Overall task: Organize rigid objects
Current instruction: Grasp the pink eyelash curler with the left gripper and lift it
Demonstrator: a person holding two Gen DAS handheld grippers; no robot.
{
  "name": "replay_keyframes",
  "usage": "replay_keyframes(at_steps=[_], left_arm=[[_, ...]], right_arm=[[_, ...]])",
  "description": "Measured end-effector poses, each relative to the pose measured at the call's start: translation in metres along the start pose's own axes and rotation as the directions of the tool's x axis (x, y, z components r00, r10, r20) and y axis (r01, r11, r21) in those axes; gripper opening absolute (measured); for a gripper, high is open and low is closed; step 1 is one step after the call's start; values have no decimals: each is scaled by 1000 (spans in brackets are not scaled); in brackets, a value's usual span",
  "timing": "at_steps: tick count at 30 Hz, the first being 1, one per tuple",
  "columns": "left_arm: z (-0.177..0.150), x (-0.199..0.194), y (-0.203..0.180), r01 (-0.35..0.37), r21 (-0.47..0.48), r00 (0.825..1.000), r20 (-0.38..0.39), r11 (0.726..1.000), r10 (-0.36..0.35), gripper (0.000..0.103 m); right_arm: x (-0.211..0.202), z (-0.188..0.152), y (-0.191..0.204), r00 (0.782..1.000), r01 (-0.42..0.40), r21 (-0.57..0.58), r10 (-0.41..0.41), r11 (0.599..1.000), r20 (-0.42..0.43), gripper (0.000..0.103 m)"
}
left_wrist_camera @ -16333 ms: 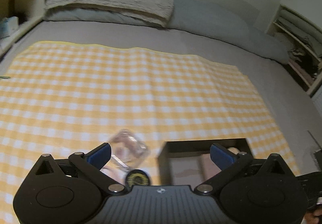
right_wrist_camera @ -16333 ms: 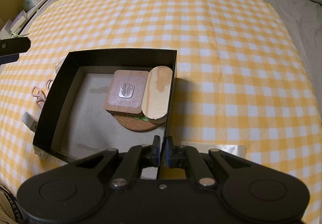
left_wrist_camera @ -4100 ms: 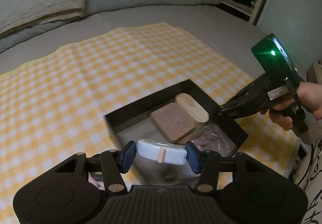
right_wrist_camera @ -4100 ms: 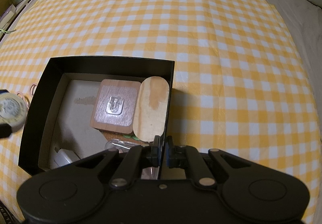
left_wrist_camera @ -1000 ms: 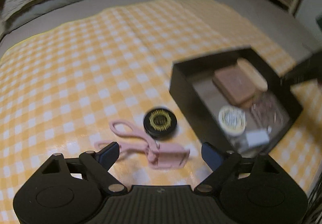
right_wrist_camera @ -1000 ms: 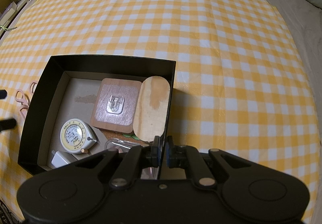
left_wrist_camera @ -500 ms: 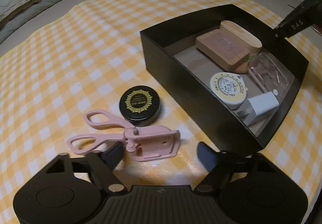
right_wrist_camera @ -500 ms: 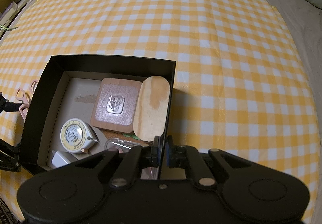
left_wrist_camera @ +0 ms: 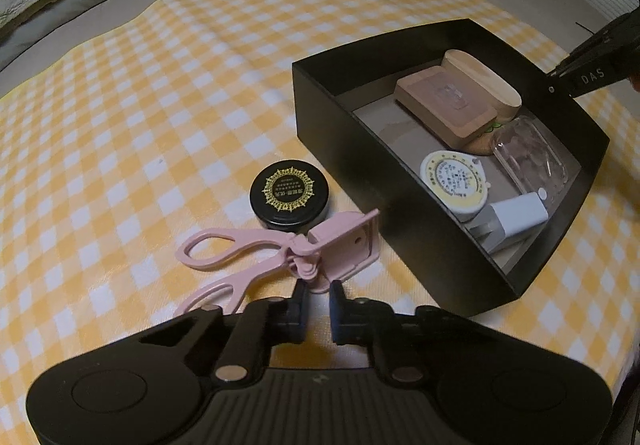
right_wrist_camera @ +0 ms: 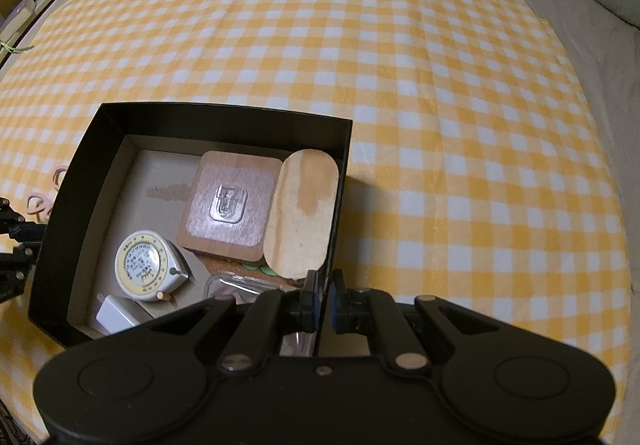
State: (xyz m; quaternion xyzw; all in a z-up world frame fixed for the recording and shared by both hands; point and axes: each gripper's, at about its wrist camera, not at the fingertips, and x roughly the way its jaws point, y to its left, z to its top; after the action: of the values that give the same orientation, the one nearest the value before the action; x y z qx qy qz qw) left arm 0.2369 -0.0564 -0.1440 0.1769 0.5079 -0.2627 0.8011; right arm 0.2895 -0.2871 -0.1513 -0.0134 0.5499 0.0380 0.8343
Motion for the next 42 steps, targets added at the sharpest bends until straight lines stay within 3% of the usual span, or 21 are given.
replay_keyframes(at_steps=[4, 7, 11, 14, 22, 26, 33, 37, 40, 42], left_arm=[[0, -2, -2, -7, 6, 1000, 1, 1000, 7, 5], [-2, -1, -2, -4, 16, 1000, 10, 1000, 4, 12], [-6, -4, -3, 7, 38, 1000, 23, 999, -8, 52], [-9, -5, -3, 16, 55, 999, 41, 998, -18, 63], [-6, -4, -4, 17, 90, 995, 92, 996, -25, 65], [-1, -5, -2, -17, 106, 994, 106, 994, 6, 65], [6, -5, 27, -66, -6, 992, 110, 998, 66, 65], [11, -12, 39, 30, -119, 993, 118, 992, -16, 65], [16, -12, 46, 114, -275, 990, 115, 955, -86, 65], [17, -8, 51, 156, -400, 987, 106, 903, -124, 65]], right_arm=[[0, -2, 2, 1000, 1, -2, -1, 1000, 1, 6], [-1, -2, 3, 1000, 2, -1, -2, 1000, 0, 6], [0, -3, 4, 1000, 2, -8, -2, 1000, 2, 6], [-1, -5, 5, 1000, -3, -5, 3, 1000, -1, 6], [-2, -3, 2, 1000, -6, 0, 6, 1000, -3, 6], [-1, -2, 2, 1000, -8, -1, 8, 1000, -4, 6], [-1, -2, 3, 1000, -8, 0, 8, 1000, -4, 6], [0, -3, 2, 1000, -8, -2, 8, 1000, -4, 6], [0, -2, 4, 1000, -8, -2, 8, 1000, -4, 6], [0, -3, 4, 1000, -7, -3, 7, 1000, -3, 6]])
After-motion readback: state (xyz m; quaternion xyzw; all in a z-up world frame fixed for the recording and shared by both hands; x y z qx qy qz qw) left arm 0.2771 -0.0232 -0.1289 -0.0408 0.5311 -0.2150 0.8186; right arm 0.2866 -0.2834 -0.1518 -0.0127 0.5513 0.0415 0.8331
